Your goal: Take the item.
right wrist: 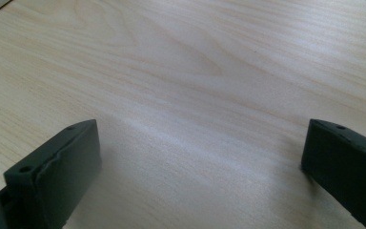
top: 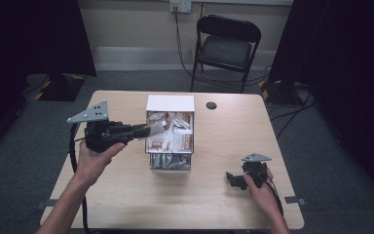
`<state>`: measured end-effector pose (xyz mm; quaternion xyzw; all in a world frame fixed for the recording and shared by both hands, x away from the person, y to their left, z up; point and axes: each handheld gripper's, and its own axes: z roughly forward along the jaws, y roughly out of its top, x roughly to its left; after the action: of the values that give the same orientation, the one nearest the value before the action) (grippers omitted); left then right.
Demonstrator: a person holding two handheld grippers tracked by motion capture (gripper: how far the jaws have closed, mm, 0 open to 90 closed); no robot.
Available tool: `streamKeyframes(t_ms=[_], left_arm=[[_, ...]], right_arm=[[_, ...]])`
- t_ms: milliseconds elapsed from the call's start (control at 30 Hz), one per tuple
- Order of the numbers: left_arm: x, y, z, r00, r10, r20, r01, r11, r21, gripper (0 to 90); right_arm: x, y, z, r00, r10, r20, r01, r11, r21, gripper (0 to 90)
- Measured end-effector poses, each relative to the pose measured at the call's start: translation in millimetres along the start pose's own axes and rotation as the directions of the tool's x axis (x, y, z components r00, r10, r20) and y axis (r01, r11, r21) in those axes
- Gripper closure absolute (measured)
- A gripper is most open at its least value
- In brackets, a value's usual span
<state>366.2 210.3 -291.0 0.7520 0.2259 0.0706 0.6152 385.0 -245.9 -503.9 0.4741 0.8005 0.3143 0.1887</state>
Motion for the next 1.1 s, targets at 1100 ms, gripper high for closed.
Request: streamKeyframes(t_ms=[1100], left_arm=[[15.5, -12.0, -53.8, 0.9924, -0.025, -0.120, 0.024, 0.9997, -0.011, 84.5]], right_arm=[[0.0, 0.0, 0.0, 1.0000, 0.000, 0.000, 0.000, 1.000, 0.000, 0.0]])
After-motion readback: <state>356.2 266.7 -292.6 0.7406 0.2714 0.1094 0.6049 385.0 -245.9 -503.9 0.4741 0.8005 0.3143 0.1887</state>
